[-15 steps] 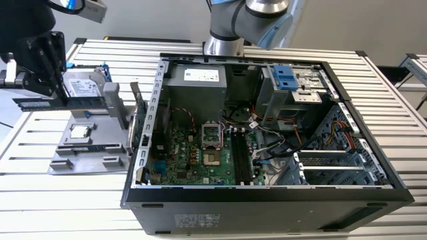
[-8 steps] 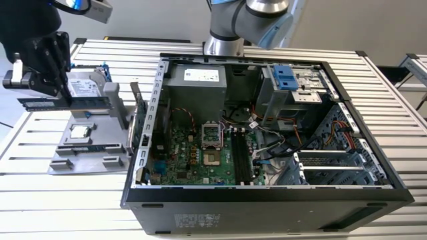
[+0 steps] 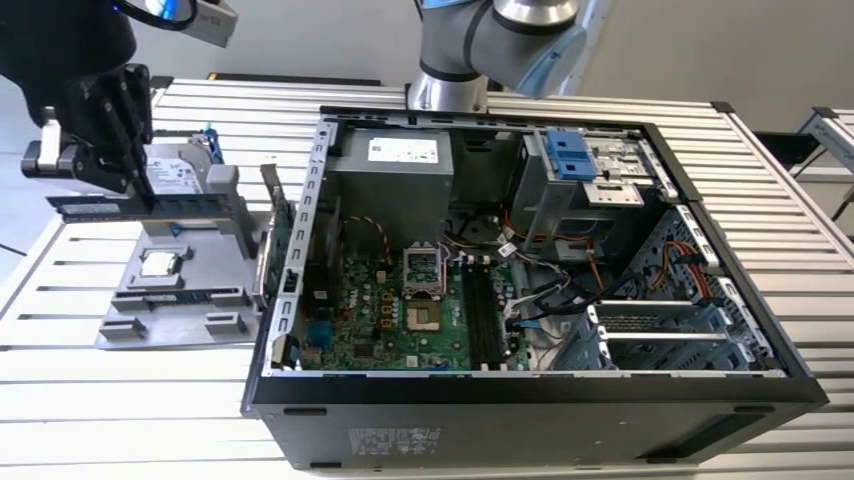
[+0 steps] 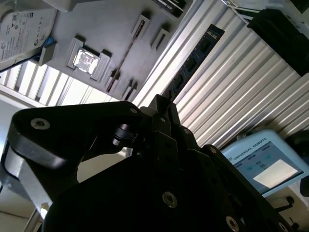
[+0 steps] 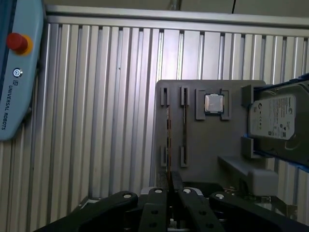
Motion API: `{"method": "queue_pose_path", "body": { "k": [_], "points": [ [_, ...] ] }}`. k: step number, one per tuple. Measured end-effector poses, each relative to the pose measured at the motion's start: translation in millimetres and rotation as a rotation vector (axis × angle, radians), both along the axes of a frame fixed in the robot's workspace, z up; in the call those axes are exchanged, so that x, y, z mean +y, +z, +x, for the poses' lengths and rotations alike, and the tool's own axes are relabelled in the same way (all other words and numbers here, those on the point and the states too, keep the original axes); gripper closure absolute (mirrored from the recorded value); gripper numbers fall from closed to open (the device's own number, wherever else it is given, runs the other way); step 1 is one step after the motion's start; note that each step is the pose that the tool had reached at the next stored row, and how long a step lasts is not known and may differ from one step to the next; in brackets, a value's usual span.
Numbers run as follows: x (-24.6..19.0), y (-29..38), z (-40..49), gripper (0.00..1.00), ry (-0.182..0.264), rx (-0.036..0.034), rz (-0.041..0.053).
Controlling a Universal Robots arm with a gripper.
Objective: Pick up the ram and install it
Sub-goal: 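Pick up the ram and move it above insertion slot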
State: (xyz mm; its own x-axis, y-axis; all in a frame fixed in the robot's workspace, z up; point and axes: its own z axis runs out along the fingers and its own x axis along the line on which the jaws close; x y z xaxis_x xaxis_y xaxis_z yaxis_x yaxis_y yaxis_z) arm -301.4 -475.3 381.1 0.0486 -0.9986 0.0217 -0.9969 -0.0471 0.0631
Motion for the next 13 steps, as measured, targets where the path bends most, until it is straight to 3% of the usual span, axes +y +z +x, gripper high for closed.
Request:
{"method": "queue_pose_path", "body": {
  "k": [13],
  "points": [
    [0.0,0.0,12.8,1.0,-0.005,0.0,0.0]
  ]
}}
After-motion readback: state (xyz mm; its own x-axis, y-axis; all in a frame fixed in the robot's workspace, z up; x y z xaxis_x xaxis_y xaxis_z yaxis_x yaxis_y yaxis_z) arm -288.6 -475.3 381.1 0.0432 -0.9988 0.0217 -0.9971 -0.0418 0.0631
